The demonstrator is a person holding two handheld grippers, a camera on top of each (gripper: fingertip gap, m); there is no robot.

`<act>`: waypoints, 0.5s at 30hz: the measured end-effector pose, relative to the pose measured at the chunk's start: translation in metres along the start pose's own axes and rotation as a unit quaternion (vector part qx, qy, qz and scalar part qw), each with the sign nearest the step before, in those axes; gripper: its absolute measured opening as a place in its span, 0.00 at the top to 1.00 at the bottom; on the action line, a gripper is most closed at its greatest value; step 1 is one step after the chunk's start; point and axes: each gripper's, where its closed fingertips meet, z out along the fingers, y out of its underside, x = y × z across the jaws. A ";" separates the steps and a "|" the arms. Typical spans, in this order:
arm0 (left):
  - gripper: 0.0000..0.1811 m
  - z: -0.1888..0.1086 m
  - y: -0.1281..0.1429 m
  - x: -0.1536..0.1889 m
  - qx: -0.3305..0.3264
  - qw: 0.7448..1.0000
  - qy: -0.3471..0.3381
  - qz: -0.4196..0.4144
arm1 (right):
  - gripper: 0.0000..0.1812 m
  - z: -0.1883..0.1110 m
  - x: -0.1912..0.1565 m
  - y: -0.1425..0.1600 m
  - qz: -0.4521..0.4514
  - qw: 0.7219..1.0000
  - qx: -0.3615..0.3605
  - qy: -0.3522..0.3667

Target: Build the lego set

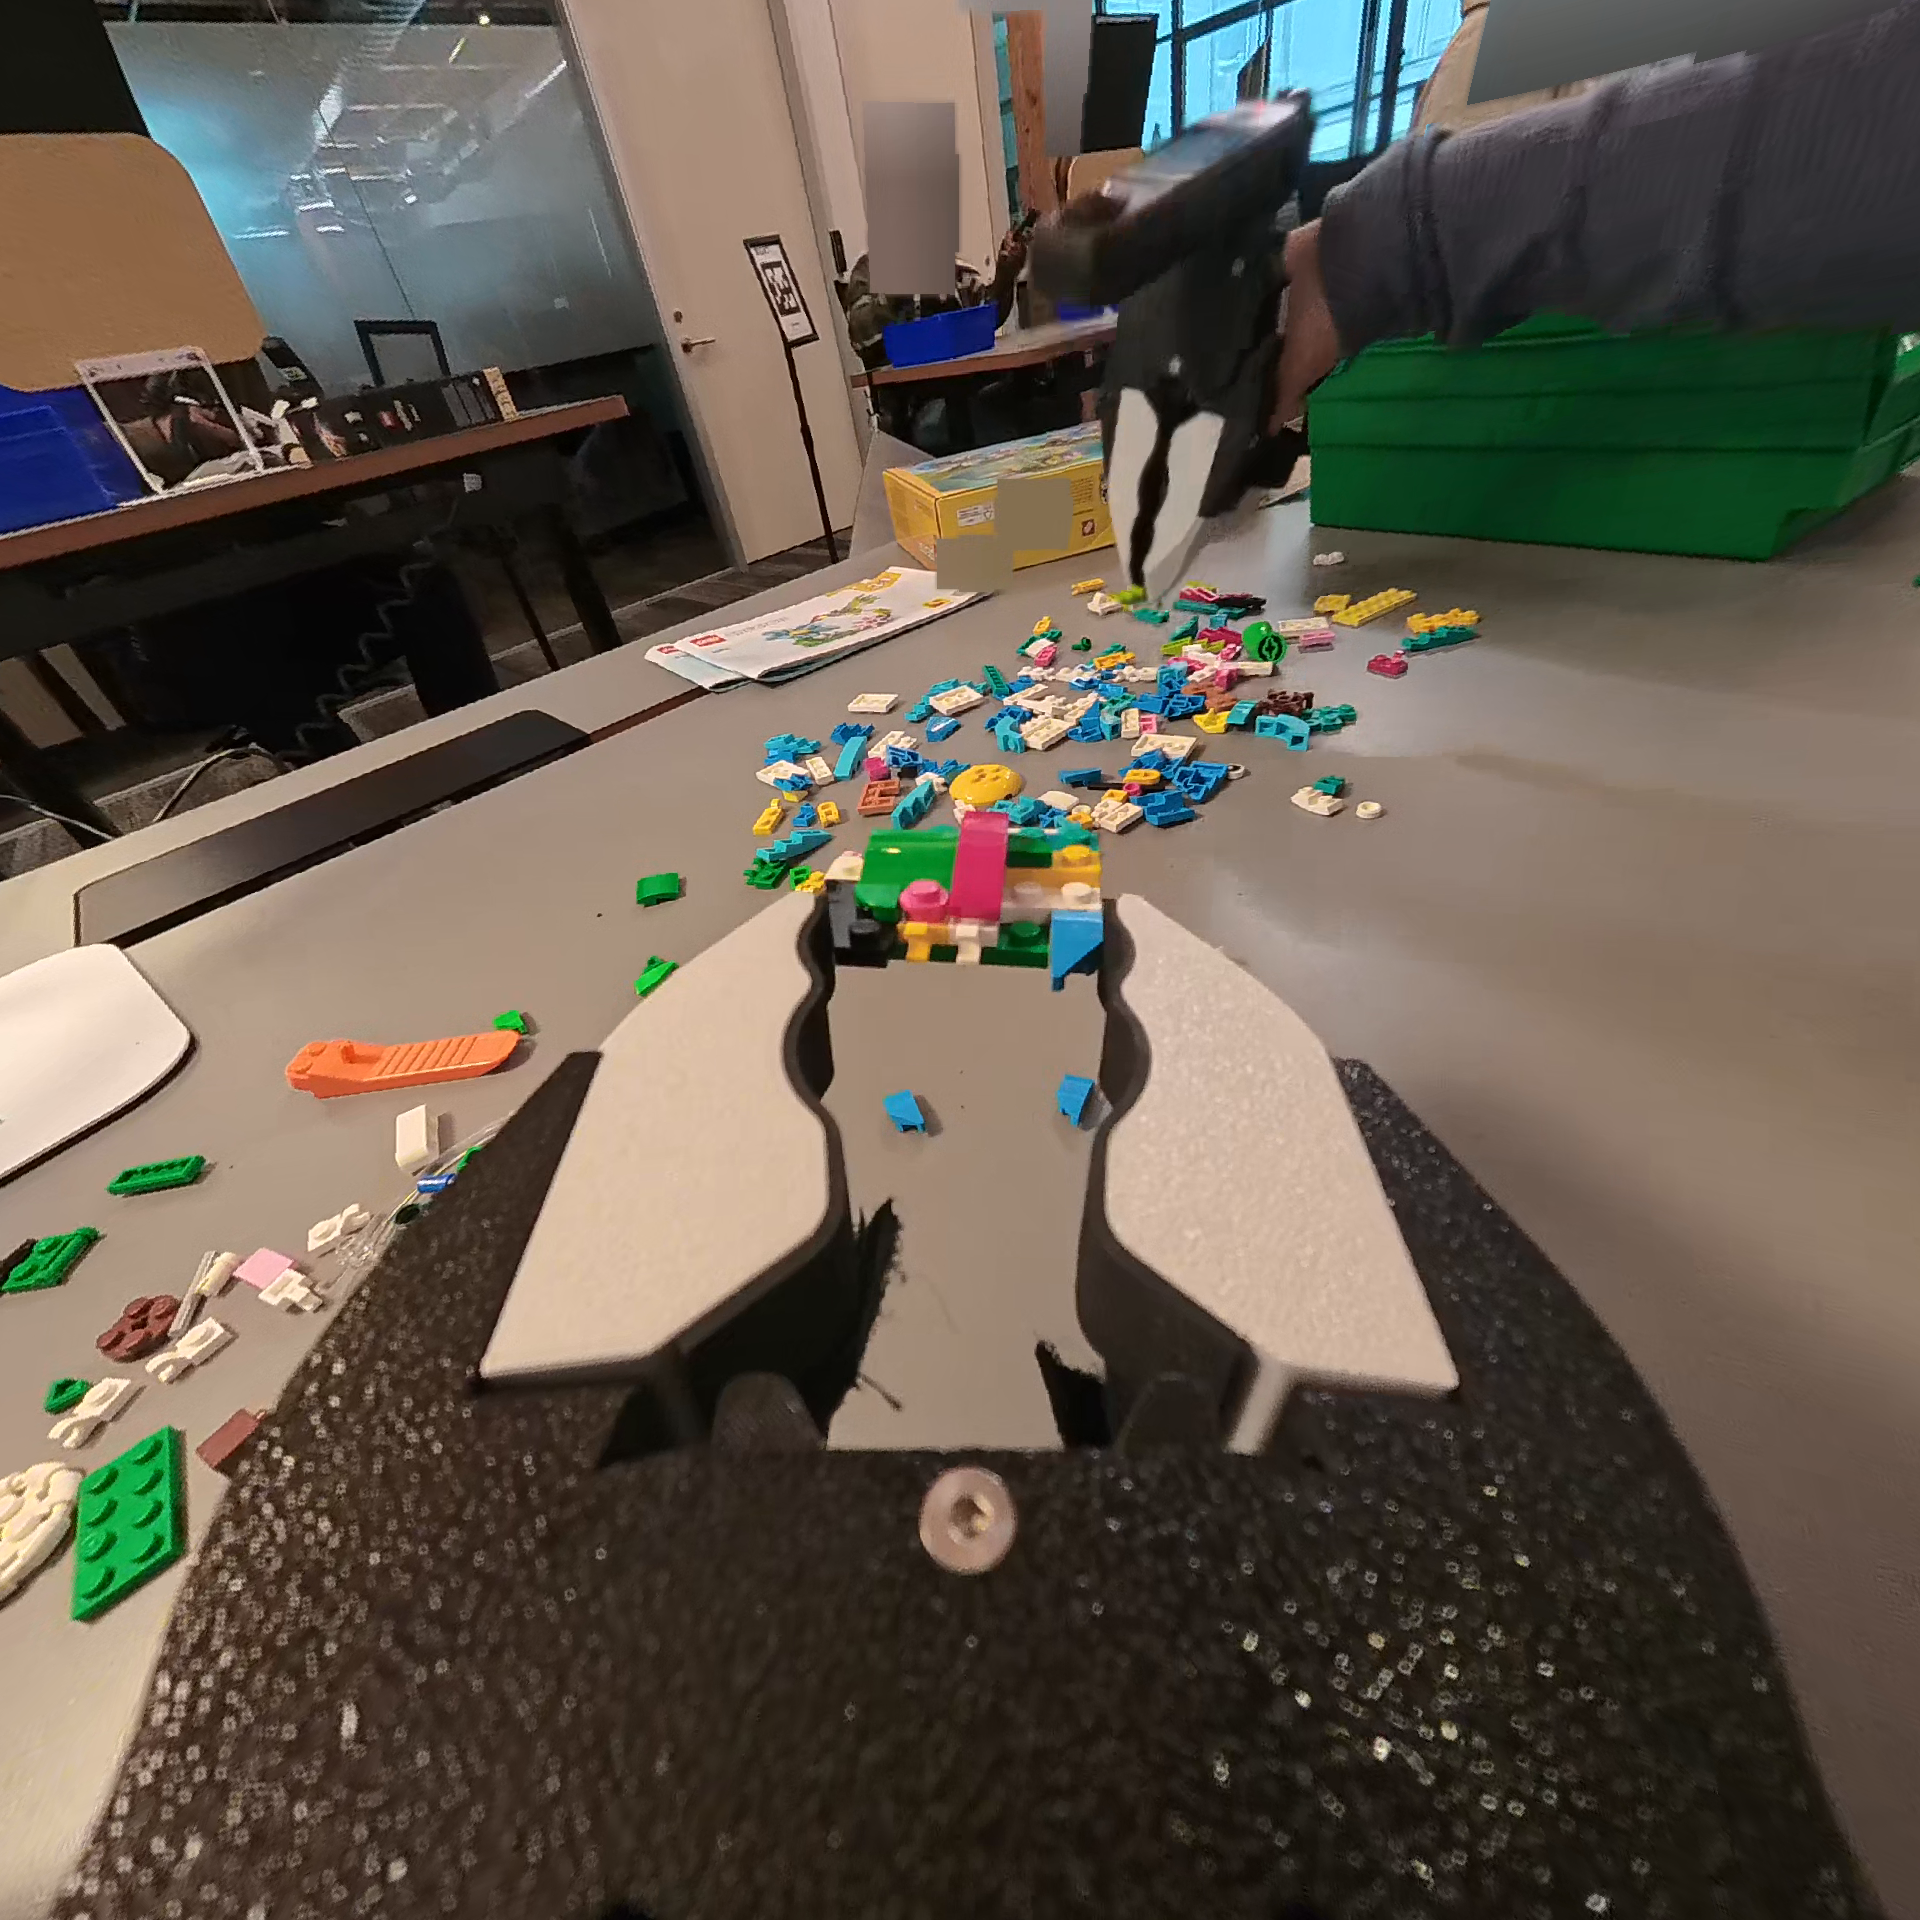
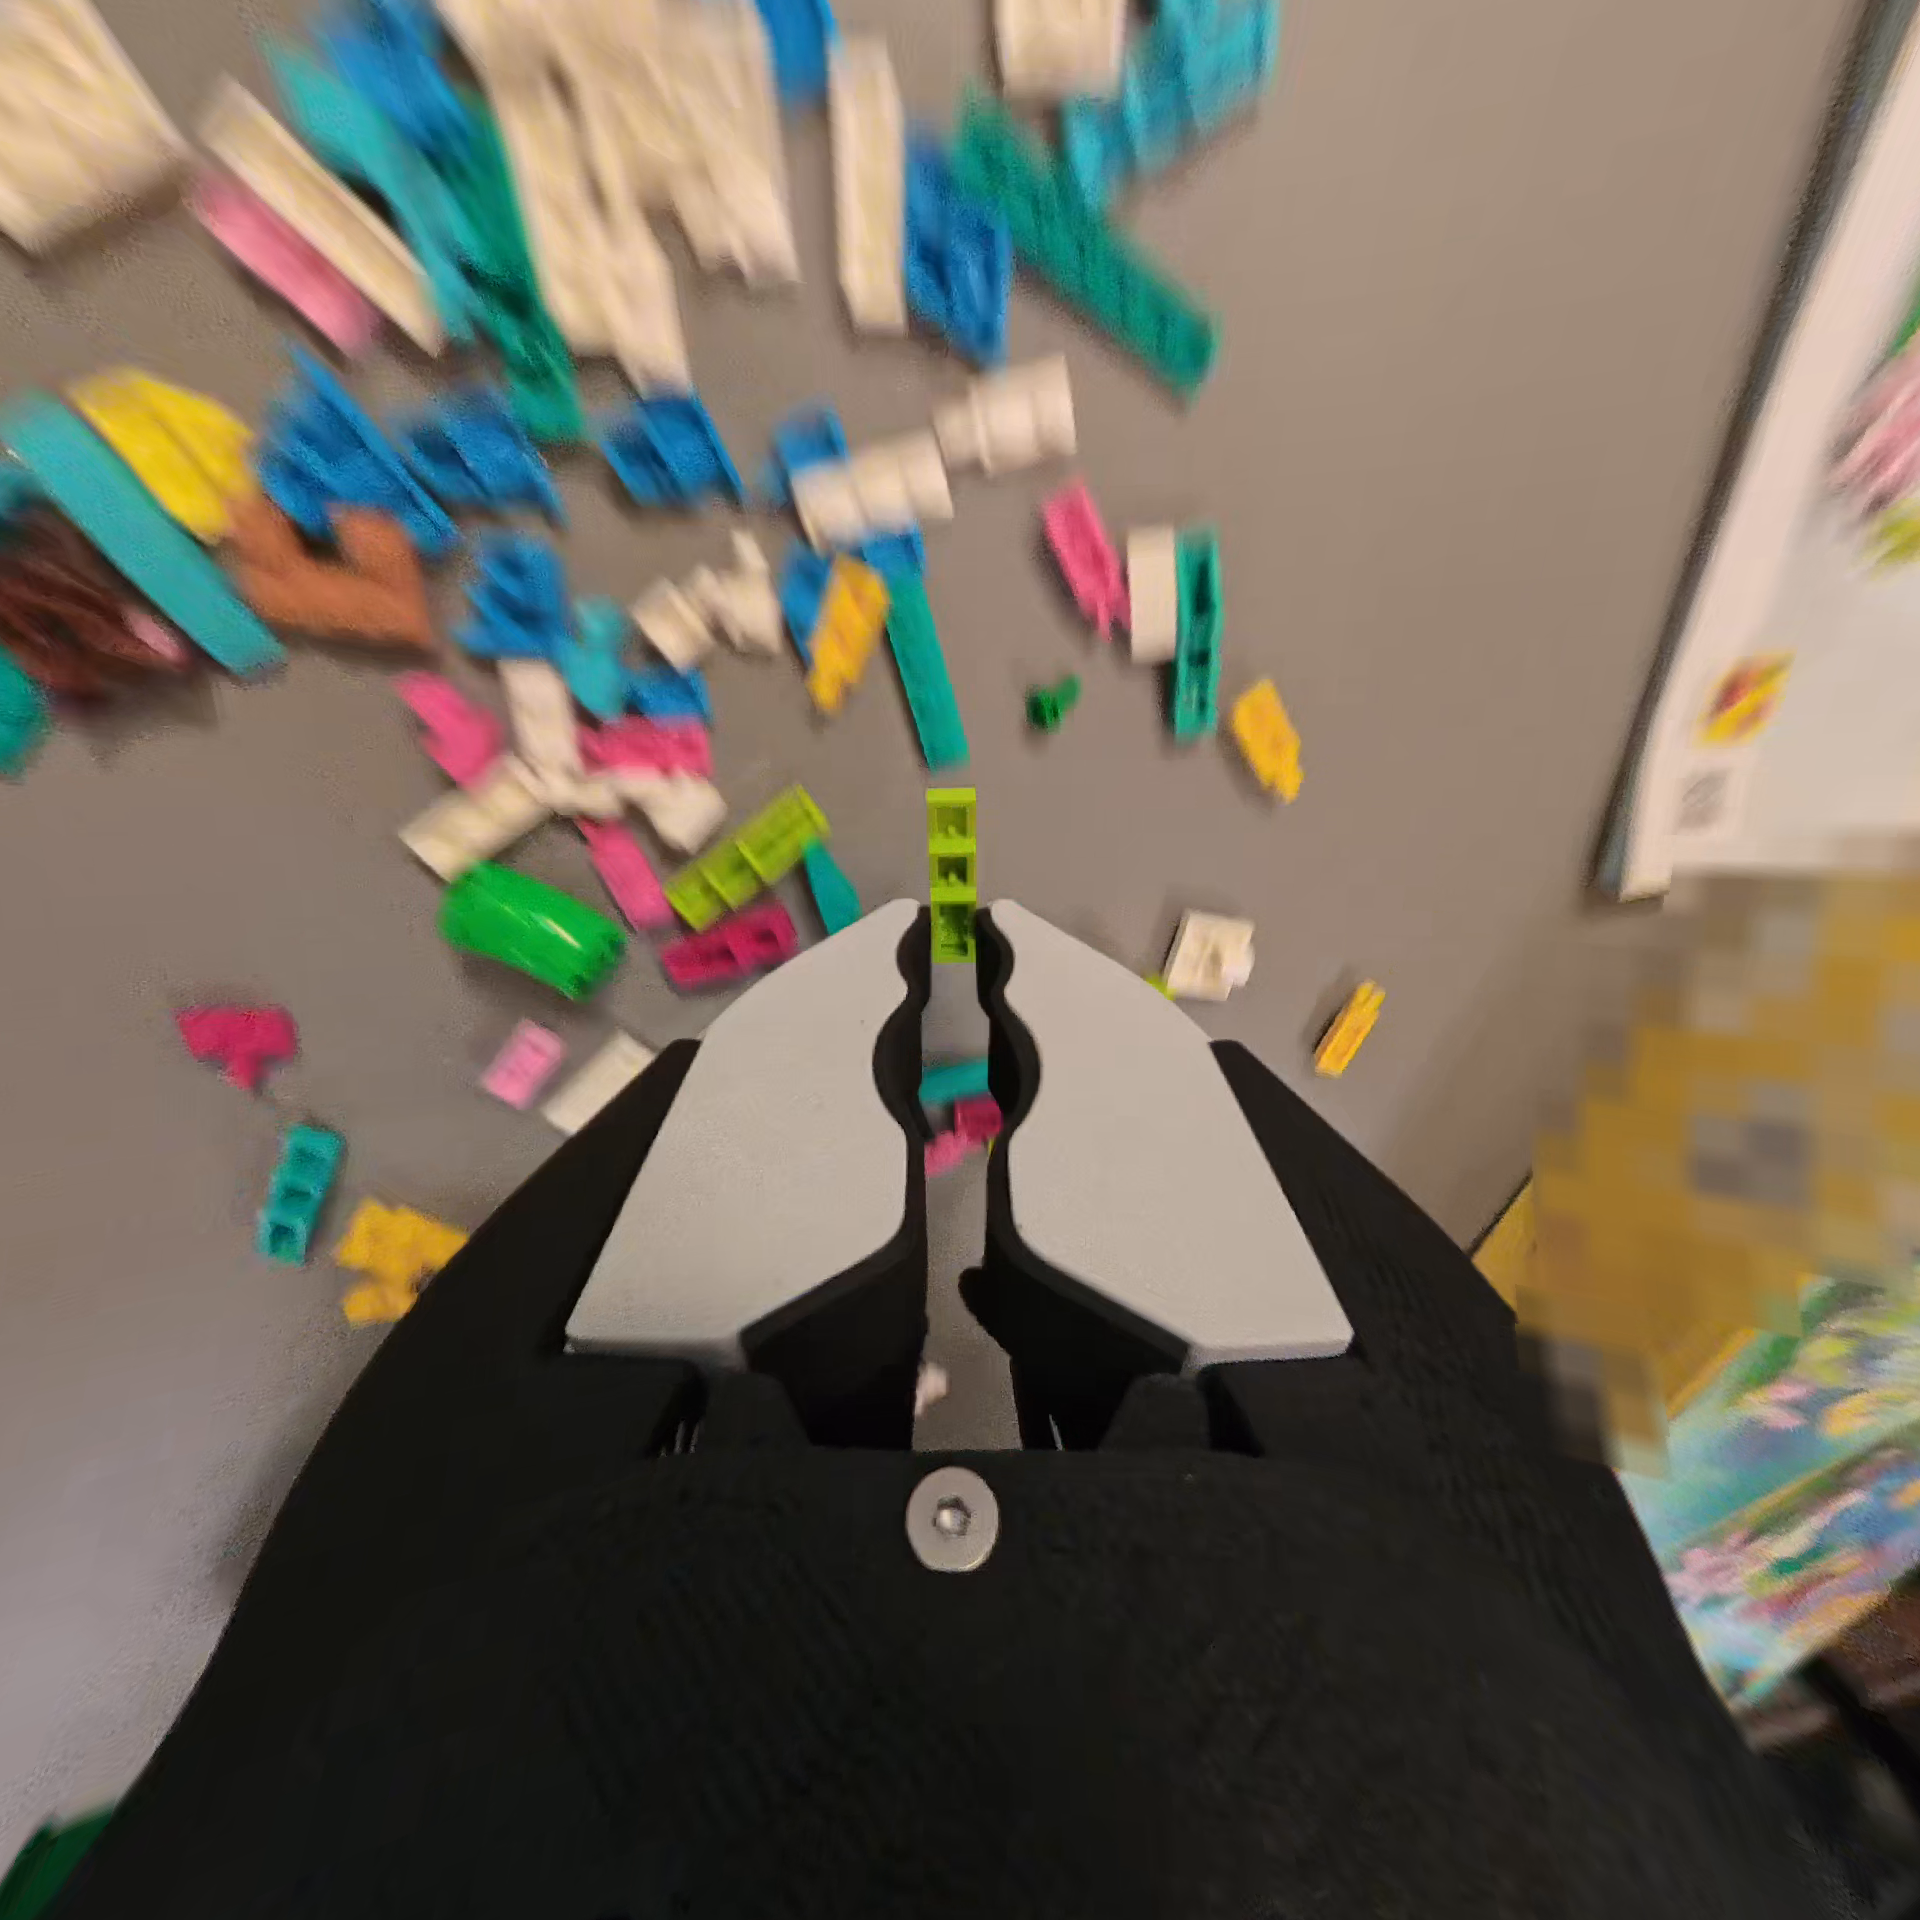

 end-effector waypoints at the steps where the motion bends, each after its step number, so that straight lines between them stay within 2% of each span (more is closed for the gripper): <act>1: 0.73 0.000 0.000 0.000 0.000 1.000 0.000 -0.001 | 0.97 -0.008 -0.006 -0.022 -0.025 0.999 0.038 0.028; 3: 0.73 0.000 -0.001 0.000 0.003 1.000 0.001 -0.004 | 0.97 -0.026 -0.028 -0.070 -0.088 0.986 0.105 0.091; 6: 0.73 -0.001 -0.005 0.001 0.020 1.000 0.003 -0.003 | 0.97 -0.047 -0.077 -0.136 -0.181 0.949 0.177 0.188; 9: 0.73 -0.003 -0.010 0.008 0.042 0.999 0.026 -0.004 | 0.96 -0.062 -0.119 -0.193 -0.270 0.882 0.225 0.313; 11: 0.73 -0.004 -0.013 0.015 0.051 0.997 0.055 -0.010 | 0.97 -0.067 -0.136 -0.218 -0.345 0.818 0.209 0.410; 13: 0.73 -0.006 -0.018 0.024 0.069 0.993 0.088 -0.021 | 0.96 -0.064 -0.143 -0.232 -0.412 0.756 0.158 0.484; 14: 0.73 -0.007 -0.020 0.027 0.075 0.992 0.101 -0.028 | 0.97 -0.061 -0.147 -0.236 -0.436 0.734 0.140 0.502; 15: 0.73 -0.007 -0.020 0.029 0.075 0.991 0.109 -0.033 | 0.97 -0.059 -0.152 -0.240 -0.449 0.724 0.135 0.506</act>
